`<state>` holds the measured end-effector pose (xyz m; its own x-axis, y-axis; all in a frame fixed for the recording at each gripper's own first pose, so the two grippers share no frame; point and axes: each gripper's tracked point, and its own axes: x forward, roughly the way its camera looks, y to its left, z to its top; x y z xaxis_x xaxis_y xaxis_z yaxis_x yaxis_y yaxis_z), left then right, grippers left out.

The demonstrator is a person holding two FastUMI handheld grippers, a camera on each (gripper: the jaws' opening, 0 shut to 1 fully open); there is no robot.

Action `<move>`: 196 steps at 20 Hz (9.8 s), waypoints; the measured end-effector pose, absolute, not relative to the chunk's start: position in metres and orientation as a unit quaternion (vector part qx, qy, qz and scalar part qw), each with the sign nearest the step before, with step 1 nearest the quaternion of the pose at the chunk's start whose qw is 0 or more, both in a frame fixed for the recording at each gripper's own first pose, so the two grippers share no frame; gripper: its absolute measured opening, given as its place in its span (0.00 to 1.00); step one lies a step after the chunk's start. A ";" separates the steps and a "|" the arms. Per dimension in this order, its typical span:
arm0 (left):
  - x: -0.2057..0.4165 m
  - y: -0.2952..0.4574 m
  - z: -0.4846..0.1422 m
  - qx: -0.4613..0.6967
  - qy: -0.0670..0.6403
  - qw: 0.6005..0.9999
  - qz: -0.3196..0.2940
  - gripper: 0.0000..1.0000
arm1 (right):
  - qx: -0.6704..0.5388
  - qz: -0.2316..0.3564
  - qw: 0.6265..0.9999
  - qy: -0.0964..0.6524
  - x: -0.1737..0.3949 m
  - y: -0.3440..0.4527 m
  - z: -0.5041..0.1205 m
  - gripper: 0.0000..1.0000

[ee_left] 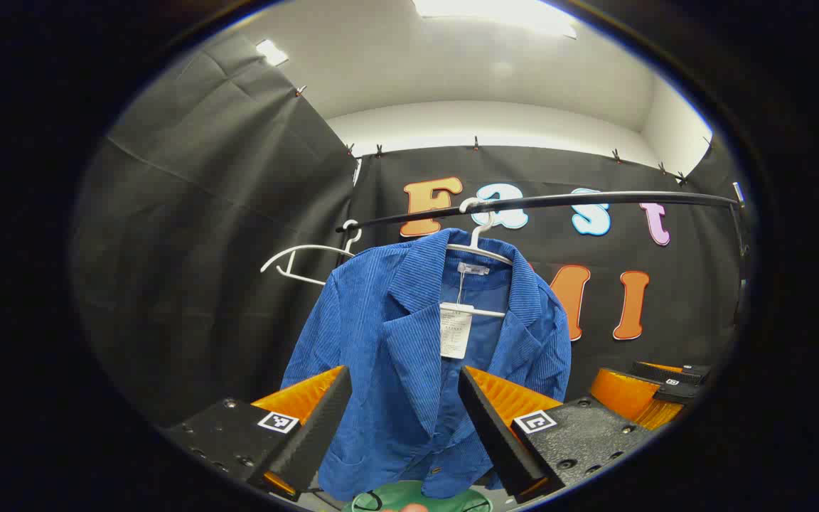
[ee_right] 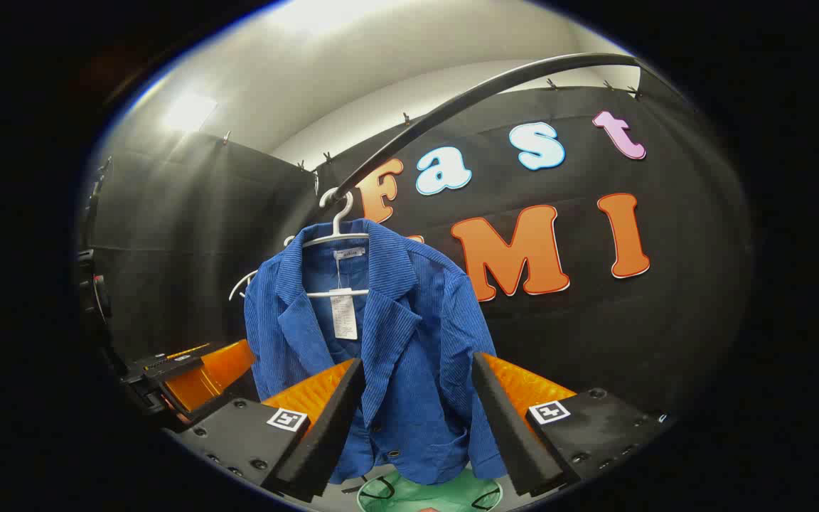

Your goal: Grasp the clothes on the hanger with both hands and then place them into the laundry hamper below.

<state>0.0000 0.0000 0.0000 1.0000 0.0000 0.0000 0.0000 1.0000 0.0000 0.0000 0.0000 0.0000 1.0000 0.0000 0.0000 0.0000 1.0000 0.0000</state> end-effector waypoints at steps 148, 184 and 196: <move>0.141 0.088 -0.145 0.032 0.135 0.990 -0.010 0.04 | -0.165 -0.243 0.955 -0.049 0.075 -0.183 0.026 0.07; -0.027 -0.022 -0.457 -0.083 0.518 0.845 -0.101 0.14 | 0.023 -0.012 0.875 0.484 0.011 -0.019 -0.404 0.11; -0.067 -0.005 -0.455 -0.078 0.533 0.838 -0.082 0.97 | 0.036 -0.028 0.856 0.515 -0.020 -0.021 -0.418 0.99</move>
<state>-0.0668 -0.0051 -0.4551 0.4184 -0.2216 -0.8808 0.0549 0.9742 -0.2190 -0.0200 -0.0211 -0.4177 0.4672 -0.0109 -0.8841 0.0841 0.9959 0.0322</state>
